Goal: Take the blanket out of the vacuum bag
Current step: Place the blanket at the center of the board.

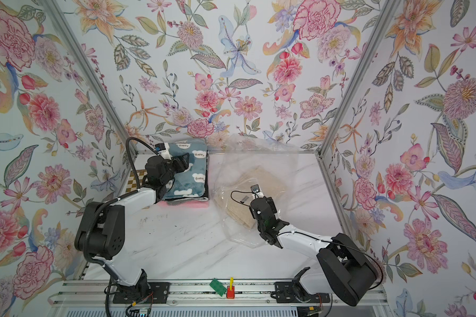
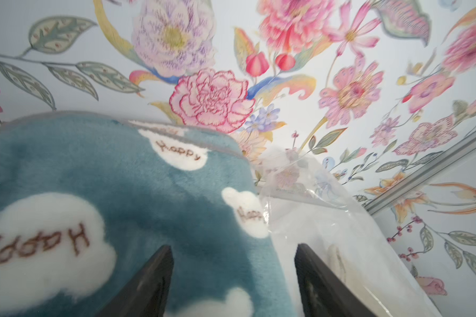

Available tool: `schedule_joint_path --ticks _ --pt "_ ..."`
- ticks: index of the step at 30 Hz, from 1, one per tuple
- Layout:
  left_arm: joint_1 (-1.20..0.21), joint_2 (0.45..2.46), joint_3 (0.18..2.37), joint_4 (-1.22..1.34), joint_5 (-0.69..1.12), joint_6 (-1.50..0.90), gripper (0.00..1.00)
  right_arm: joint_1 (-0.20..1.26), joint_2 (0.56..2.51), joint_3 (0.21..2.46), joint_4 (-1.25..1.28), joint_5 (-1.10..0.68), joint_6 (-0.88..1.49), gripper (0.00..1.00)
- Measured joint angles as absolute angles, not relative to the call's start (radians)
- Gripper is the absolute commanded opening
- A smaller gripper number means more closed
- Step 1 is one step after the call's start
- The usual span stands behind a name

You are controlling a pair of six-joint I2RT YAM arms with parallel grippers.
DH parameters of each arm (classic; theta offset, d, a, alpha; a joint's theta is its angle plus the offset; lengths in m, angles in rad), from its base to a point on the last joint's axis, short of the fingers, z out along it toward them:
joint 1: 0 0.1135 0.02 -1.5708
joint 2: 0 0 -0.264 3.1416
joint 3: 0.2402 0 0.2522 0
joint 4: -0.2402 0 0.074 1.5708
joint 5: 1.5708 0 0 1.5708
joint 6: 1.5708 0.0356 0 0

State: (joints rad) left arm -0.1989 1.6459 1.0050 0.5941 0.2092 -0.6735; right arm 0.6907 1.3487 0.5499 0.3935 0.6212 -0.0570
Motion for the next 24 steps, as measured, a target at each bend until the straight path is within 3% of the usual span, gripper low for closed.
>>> schedule_joint_path --ticks 3,7,15,17,24 --pt "-0.257 1.485 0.949 0.576 0.167 -0.690 0.82 0.691 1.349 0.550 0.393 0.621 -0.057 0.00" --pt "-0.374 1.343 0.904 0.542 0.105 -0.693 0.99 0.691 1.349 0.550 0.393 0.620 -0.057 0.00" --pt "-0.675 1.185 0.695 0.489 -0.030 -0.750 0.99 0.692 1.349 0.550 0.398 0.610 -0.056 0.00" --pt "-0.764 1.176 0.690 0.473 -0.074 -0.788 0.95 0.694 1.349 0.550 0.399 0.610 -0.056 0.00" --pt "-1.036 1.259 0.666 0.510 -0.226 -1.124 0.93 0.698 1.346 0.540 0.428 0.596 -0.057 0.00"
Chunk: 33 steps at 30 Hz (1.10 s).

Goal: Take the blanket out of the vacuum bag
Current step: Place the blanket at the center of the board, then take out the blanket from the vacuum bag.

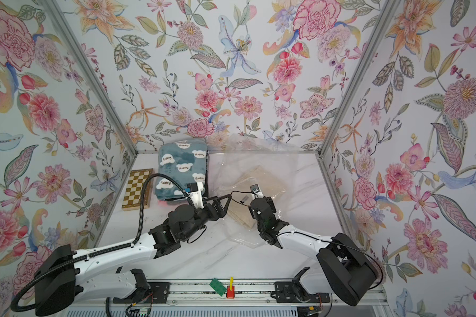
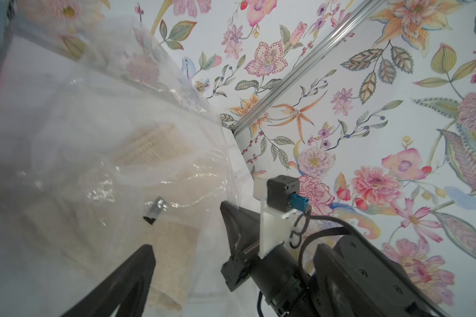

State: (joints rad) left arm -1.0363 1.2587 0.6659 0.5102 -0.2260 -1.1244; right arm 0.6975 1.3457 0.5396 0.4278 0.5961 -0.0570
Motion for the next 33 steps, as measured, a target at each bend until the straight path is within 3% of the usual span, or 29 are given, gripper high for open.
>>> schedule_joint_path --ticks 11,16,21,33 --pt "-1.196 1.549 0.609 0.651 -0.395 -1.605 0.91 0.706 1.247 0.467 0.505 0.491 -0.064 0.00" --pt "-1.224 1.670 0.647 0.714 -0.443 -1.774 0.81 0.707 1.177 0.426 0.538 0.430 -0.064 0.00" --pt "-1.232 1.800 0.670 0.779 -0.479 -1.882 0.79 0.717 1.057 0.340 0.620 0.327 -0.068 0.00" --pt "-1.238 1.851 0.720 0.712 -0.558 -2.063 0.77 0.724 0.952 0.287 0.694 0.159 -0.083 0.00"
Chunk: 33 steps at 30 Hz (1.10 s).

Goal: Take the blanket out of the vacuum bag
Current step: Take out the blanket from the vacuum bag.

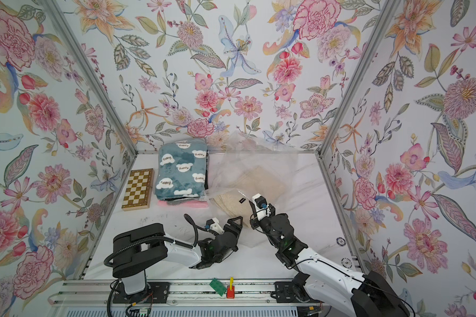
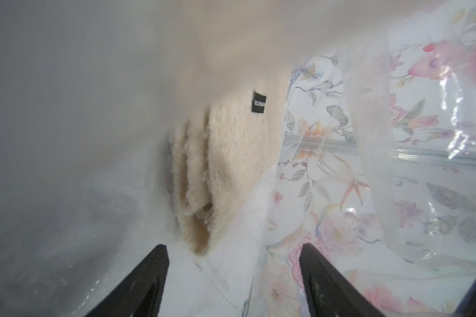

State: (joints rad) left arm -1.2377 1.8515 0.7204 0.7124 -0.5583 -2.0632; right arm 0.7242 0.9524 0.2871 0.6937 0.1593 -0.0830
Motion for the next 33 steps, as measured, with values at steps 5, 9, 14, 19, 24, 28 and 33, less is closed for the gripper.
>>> schedule_joint_path --ticks 5,9,14,19,24,28,33 --pt "-1.234 1.868 0.746 0.655 -0.558 -2.082 0.77 0.725 0.946 0.273 0.707 0.135 -0.084 0.00" --pt "-1.217 1.905 0.781 0.618 -0.550 -2.087 0.76 0.725 0.946 0.273 0.714 0.129 -0.084 0.00" --pt "-1.187 1.931 0.873 0.510 -0.506 -2.091 0.74 0.724 0.946 0.273 0.715 0.120 -0.084 0.00" --pt "-1.171 1.950 0.938 0.418 -0.477 -2.093 0.75 0.724 0.946 0.273 0.716 0.120 -0.084 0.00" --pt "-1.168 1.989 0.951 0.484 -0.480 -2.095 0.74 0.724 0.946 0.273 0.716 0.119 -0.083 0.00" --pt "-1.154 2.037 0.993 0.530 -0.483 -2.095 0.74 0.724 0.946 0.273 0.716 0.119 -0.083 0.00" --pt "-1.134 2.053 1.008 0.532 -0.486 -2.098 0.57 0.722 0.936 0.273 0.715 0.125 -0.083 0.00"
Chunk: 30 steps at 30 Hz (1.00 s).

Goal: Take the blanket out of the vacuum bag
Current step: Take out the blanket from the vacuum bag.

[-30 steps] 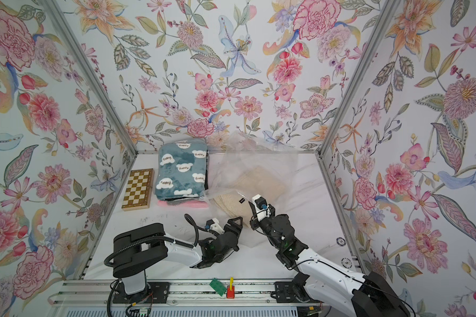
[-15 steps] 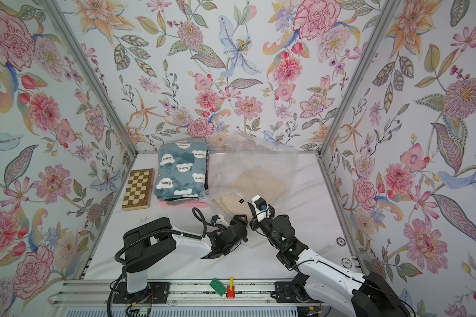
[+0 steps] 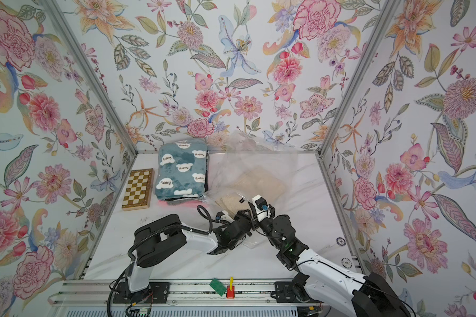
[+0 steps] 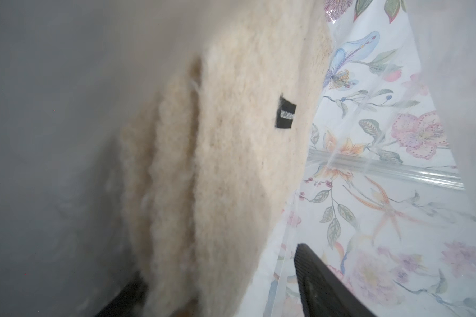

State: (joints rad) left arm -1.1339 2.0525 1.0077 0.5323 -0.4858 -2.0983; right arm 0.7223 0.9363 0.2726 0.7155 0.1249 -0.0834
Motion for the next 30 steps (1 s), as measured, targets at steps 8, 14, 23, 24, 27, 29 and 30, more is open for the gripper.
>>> schedule_joint_path --ticks 8,14,23,24,27,29,30 --pt "-1.060 2.115 1.006 0.611 -0.502 -2.094 0.00 0.724 0.929 0.273 0.717 0.115 -0.081 0.00" --pt "-1.036 2.113 1.017 0.673 -0.459 -1.973 0.00 0.711 0.970 0.276 0.715 0.138 -0.062 0.00" --pt "-1.113 1.963 0.934 0.724 -0.392 -1.900 0.00 0.686 1.094 0.346 0.657 0.206 -0.015 0.00" --pt "-1.130 1.936 0.912 0.735 -0.384 -1.898 0.00 0.685 1.101 0.349 0.653 0.213 -0.011 0.00" --pt "-1.177 1.874 0.849 0.754 -0.372 -1.900 0.00 0.682 1.120 0.356 0.643 0.227 -0.003 0.00" --pt "-1.207 1.847 0.814 0.754 -0.370 -1.900 0.00 0.679 1.129 0.359 0.639 0.236 0.001 0.00" --pt "-1.221 1.838 0.801 0.749 -0.371 -1.900 0.00 0.679 1.133 0.360 0.639 0.241 0.002 0.00"
